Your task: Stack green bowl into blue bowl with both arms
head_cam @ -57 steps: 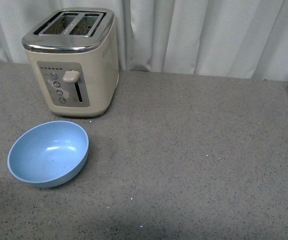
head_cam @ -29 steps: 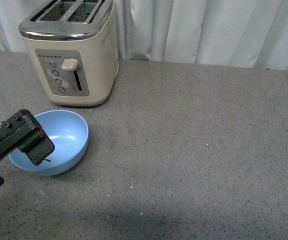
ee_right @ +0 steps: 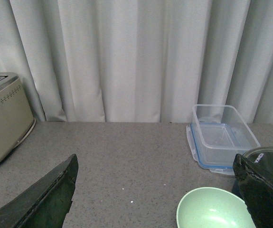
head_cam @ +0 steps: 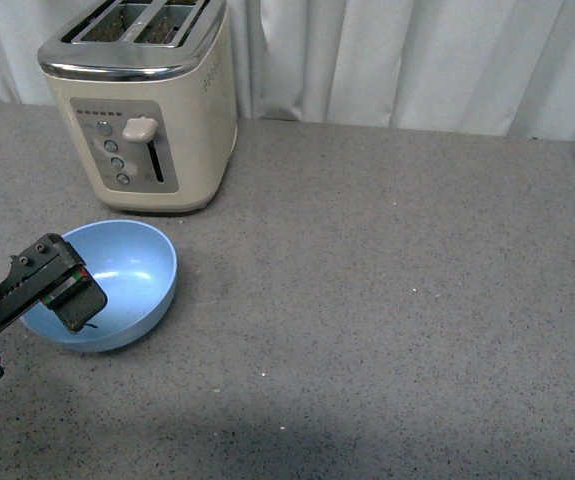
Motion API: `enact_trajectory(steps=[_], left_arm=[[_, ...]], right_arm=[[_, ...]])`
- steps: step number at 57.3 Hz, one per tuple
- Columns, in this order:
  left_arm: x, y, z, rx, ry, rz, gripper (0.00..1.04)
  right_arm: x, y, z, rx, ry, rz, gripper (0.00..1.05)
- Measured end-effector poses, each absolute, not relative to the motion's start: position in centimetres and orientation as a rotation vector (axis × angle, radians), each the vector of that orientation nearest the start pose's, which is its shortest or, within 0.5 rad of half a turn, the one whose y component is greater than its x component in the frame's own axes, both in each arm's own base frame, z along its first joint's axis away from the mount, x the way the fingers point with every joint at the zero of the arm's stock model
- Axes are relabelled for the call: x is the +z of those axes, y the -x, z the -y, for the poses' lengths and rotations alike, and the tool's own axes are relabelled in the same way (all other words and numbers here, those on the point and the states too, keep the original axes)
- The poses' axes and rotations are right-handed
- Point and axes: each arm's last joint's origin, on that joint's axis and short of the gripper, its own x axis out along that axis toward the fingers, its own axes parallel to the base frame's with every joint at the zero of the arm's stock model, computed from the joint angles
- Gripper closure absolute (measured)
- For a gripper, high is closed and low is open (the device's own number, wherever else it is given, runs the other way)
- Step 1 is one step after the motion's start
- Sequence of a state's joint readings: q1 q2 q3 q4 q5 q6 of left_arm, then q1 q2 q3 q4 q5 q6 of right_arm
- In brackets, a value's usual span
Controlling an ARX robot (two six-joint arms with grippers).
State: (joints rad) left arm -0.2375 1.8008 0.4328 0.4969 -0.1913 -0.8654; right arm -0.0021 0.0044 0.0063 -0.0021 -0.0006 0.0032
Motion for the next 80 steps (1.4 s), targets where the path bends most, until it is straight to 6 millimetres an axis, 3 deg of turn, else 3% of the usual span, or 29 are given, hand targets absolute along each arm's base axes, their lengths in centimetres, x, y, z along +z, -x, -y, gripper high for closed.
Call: enact_trajectory(steps=[49, 80], left_arm=[[4.5, -27.7, 4.8, 0.424, 0.611, -0.815, 0.07], [5.1, -27.7, 6.5, 0.346, 0.618, -0.798, 0.88]], right_arm=[[16.5, -9.8, 0.0, -0.002, -0.003, 0.0, 0.09], [16.5, -9.8, 0.0, -0.002, -0.003, 0.0, 0.09]])
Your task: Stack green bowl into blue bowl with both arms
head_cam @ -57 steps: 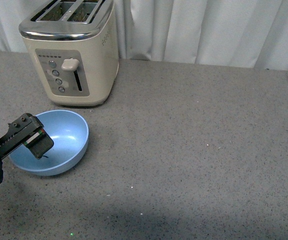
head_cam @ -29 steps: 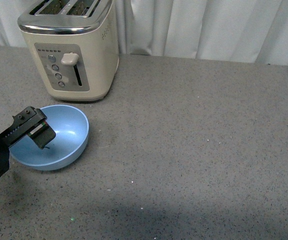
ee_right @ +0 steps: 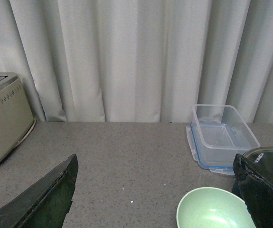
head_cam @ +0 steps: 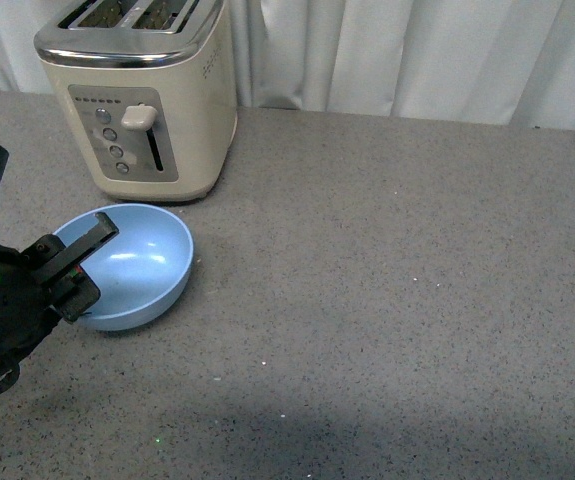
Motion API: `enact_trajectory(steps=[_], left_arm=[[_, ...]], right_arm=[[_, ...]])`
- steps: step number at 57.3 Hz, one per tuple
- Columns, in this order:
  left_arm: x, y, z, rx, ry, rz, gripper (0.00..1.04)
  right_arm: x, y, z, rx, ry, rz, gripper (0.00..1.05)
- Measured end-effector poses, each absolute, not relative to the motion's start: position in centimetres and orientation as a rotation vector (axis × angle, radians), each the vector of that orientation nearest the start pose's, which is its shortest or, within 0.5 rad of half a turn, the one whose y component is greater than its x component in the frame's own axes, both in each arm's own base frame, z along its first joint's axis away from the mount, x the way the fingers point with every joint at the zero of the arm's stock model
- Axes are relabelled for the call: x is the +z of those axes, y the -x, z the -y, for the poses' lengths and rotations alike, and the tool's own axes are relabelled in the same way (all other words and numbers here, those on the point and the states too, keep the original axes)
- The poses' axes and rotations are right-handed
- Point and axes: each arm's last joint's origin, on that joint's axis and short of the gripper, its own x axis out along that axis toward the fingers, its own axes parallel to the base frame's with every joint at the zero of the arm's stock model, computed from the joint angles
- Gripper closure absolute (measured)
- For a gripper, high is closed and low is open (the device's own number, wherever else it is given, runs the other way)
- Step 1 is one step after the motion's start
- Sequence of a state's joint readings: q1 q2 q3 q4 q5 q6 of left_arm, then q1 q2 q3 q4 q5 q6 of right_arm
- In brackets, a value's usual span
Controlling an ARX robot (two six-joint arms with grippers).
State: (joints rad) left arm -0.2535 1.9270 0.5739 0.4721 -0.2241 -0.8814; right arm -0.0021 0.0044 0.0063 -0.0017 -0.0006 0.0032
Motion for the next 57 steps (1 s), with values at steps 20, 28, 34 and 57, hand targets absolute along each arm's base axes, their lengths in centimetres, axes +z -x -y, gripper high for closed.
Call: enact_trajectory(steps=[20, 28, 34, 57], left_arm=[[6.1, -26.9, 7.4, 0.274, 0.684, -0.782, 1.01], [5.8, -25.6, 9.2, 0.201, 0.745, -0.795, 1.01], [5.4, -24.6, 10.9, 0.151, 0.784, -0.807, 1.01], [4.3, -21.2, 17.3, -0.033, 0.948, -0.871, 1.01]], right_arm=[[16.5, -9.8, 0.0, -0.002, -0.003, 0.0, 0.09], [16.5, -9.8, 0.0, -0.002, -0.003, 0.0, 0.09], [16.5, -9.8, 0.0, -0.002, -0.003, 0.0, 0.09], [16.5, -9.8, 0.0, -0.002, -0.003, 0.0, 0.09]])
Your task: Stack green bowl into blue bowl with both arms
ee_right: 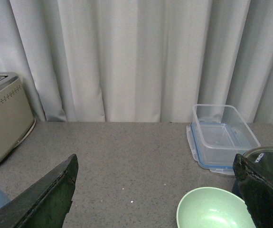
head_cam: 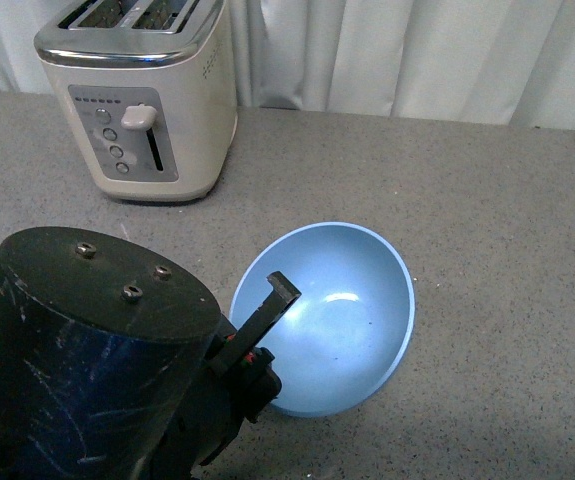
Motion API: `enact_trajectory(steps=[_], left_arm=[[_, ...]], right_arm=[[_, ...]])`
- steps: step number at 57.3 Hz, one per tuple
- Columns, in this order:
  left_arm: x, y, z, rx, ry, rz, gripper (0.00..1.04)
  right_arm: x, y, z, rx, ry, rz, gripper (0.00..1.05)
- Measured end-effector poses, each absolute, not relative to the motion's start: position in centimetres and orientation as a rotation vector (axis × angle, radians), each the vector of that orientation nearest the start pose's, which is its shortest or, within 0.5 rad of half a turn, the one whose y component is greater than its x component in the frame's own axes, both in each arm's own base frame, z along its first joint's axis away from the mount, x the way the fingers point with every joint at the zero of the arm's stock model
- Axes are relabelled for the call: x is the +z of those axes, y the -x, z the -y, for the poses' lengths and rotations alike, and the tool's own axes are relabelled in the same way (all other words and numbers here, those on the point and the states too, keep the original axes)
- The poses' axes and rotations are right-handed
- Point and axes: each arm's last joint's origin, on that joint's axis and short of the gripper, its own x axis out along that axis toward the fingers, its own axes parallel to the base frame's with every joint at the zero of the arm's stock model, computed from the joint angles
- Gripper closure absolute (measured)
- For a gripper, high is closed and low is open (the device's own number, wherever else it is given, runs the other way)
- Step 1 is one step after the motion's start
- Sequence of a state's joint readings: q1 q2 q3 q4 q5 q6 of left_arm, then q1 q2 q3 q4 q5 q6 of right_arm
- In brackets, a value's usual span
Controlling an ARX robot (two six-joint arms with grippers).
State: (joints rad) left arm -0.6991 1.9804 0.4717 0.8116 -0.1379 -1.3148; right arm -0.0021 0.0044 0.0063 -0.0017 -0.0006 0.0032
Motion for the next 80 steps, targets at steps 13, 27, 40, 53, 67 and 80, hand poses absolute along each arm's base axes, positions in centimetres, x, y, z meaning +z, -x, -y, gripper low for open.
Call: enact_trajectory(steps=[13, 27, 40, 53, 67, 80], left_arm=[[3.2, -20.7, 17.8, -0.021, 0.977, -0.899, 1.01], [2.5, -21.8, 19.7, -0.013, 1.054, -0.897, 1.01], [2.8, -23.2, 21.4, -0.025, 1.129, -0.883, 1.01], [2.8, -22.9, 21.7, -0.111, 1.191, -0.888, 1.01], [1.8, -21.9, 21.0, -0.164, 1.187, -0.928, 1.01], [0.2, -21.7, 20.5, -0.079, 1.12, -0.983, 1.01]], right_arm=[[16.5, -9.8, 0.0, -0.002, -0.003, 0.0, 0.09], [16.5, -9.8, 0.0, -0.002, -0.003, 0.0, 0.09], [16.5, -9.8, 0.0, -0.002, -0.003, 0.0, 0.09], [16.5, -9.8, 0.0, -0.002, -0.003, 0.0, 0.09], [16.5, -9.8, 0.0, -0.002, -0.003, 0.0, 0.09], [16.5, -9.8, 0.0, -0.002, -0.003, 0.0, 0.09]])
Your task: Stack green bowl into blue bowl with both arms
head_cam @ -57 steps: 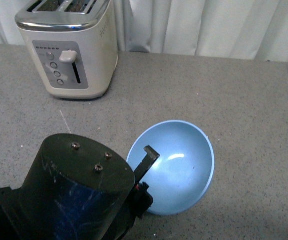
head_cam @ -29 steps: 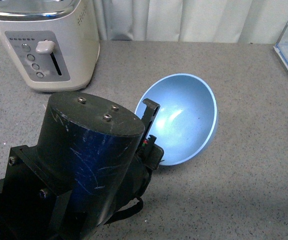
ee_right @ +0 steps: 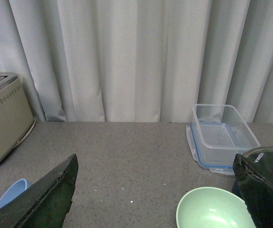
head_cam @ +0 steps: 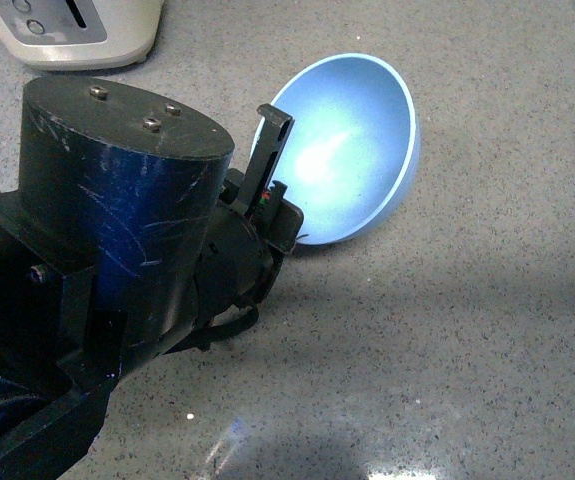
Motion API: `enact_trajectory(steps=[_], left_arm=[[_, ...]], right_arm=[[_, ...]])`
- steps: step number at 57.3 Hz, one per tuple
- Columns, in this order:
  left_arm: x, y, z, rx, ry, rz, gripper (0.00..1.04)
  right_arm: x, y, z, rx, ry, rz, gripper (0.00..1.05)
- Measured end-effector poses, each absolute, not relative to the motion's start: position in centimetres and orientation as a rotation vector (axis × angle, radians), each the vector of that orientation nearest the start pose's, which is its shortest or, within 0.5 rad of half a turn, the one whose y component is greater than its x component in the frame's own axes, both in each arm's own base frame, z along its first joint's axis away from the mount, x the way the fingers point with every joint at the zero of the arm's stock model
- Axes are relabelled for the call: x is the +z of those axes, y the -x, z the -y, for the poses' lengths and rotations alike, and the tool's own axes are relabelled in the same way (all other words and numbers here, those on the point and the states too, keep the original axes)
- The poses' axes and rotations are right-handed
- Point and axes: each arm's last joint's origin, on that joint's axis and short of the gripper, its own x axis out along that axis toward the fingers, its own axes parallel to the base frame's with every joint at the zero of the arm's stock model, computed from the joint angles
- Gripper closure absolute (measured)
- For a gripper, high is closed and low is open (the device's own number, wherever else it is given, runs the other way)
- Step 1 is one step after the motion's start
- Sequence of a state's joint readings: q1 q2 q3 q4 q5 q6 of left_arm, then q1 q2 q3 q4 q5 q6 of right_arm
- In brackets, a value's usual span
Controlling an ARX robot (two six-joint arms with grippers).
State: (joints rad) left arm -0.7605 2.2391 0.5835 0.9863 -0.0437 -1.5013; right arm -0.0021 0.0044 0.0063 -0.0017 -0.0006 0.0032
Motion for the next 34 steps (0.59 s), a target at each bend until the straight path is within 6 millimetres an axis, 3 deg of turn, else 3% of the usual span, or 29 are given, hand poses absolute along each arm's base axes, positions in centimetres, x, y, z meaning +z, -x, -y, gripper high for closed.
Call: enact_trajectory(steps=[30, 34], left_arm=[[-0.34, -21.59, 20.31, -0.024, 1.007, -1.028, 1.01], [-0.27, -21.55, 20.26, -0.019, 0.987, -1.03, 0.93]], right_arm=[[16.51, -9.76, 0.02, -0.002, -0.003, 0.0, 0.09], [16.51, -9.76, 0.02, -0.002, -0.003, 0.0, 0.09]])
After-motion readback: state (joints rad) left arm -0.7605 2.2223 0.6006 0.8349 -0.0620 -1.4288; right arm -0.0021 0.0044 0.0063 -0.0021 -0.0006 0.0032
